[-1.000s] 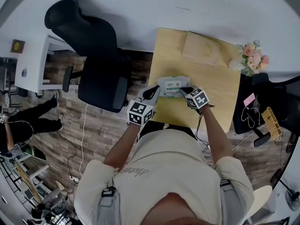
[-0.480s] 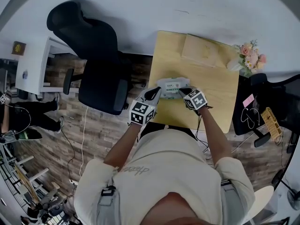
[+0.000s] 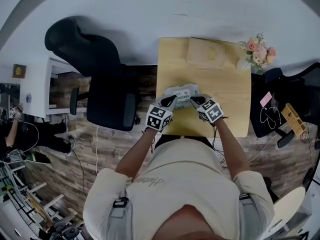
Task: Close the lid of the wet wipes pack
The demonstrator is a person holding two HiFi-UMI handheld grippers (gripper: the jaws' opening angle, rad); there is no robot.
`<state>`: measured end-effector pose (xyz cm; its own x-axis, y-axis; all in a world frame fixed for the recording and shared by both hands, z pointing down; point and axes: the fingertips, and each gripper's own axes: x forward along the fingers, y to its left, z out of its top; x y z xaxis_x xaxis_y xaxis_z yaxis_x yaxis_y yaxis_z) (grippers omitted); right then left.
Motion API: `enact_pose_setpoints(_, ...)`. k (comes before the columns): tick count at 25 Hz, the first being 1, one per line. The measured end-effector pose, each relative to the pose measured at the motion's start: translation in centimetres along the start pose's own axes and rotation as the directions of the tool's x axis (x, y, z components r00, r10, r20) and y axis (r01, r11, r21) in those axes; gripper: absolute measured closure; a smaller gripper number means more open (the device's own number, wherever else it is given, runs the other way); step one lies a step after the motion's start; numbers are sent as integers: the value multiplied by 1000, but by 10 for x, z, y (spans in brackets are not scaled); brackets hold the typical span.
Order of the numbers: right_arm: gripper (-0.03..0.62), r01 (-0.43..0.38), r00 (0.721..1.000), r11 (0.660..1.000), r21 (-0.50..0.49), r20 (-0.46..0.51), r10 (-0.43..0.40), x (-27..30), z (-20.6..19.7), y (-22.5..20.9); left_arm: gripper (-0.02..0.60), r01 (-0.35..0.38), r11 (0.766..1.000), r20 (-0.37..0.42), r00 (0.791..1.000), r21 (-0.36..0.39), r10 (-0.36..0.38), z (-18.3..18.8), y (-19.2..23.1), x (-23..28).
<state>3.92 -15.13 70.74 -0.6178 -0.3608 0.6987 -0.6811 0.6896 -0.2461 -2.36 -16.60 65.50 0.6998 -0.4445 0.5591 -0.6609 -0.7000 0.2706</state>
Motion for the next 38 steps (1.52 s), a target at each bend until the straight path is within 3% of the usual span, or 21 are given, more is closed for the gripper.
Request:
enact_pose_setpoints(9, 592, 27, 994, 998, 58, 103, -33, -41, 3, -4, 563, 72, 997, -197, 978, 8, -69, -48, -2, 60)
enact_pose_setpoints(18, 592, 34, 993, 996, 85, 111, -44, -47, -2, -15, 563, 88, 996, -299, 951, -1, -84, -70, -1, 82)
enact_pose_setpoints(30, 592, 30, 994, 997, 77, 103, -38, -42, 2, -17, 565, 88, 995, -362, 930, 48, -65, -78, 0, 88)
enact_pose_setpoints(38, 592, 35, 991, 997, 64, 130, -43, -47, 12, -10, 565, 79, 997, -308, 948, -7, -77, -73, -1, 82)
